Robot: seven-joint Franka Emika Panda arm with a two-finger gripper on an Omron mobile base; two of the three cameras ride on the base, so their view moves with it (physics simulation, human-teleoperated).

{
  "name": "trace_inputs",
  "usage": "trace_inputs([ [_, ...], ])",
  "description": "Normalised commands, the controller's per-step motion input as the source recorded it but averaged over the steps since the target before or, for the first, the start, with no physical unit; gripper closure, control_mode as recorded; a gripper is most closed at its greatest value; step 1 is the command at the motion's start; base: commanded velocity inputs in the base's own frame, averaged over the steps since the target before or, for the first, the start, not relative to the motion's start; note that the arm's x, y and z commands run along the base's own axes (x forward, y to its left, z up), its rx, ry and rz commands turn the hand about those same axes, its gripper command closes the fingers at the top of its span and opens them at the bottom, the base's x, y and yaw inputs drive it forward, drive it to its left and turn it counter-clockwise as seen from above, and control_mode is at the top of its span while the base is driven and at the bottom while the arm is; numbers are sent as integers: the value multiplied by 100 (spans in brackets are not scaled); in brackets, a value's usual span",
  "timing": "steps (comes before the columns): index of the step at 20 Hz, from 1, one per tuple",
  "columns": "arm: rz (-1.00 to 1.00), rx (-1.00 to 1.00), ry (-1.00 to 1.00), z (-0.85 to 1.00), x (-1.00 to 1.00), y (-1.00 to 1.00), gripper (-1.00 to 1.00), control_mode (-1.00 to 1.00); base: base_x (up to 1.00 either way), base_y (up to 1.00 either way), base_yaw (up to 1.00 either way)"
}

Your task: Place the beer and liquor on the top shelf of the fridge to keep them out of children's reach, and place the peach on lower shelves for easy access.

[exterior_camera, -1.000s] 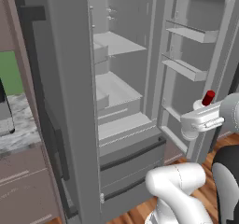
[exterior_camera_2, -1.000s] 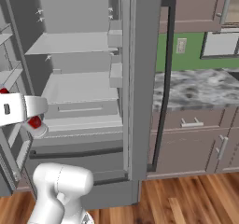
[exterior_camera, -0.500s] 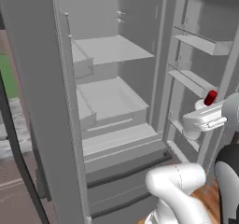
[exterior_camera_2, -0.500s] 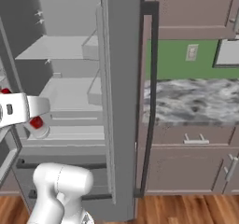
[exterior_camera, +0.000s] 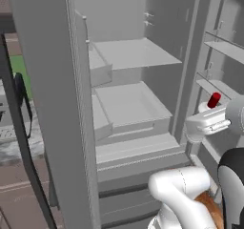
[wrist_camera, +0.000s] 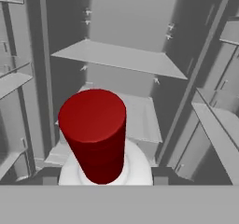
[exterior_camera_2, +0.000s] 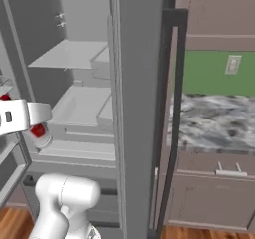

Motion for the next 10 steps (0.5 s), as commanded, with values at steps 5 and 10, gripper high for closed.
trace_inputs([
  [5, 0, 0, 0, 0, 0, 0, 100, 100, 55, 0, 20],
  [10, 0, 0, 0, 0, 0, 0, 100, 100, 66, 4, 14],
])
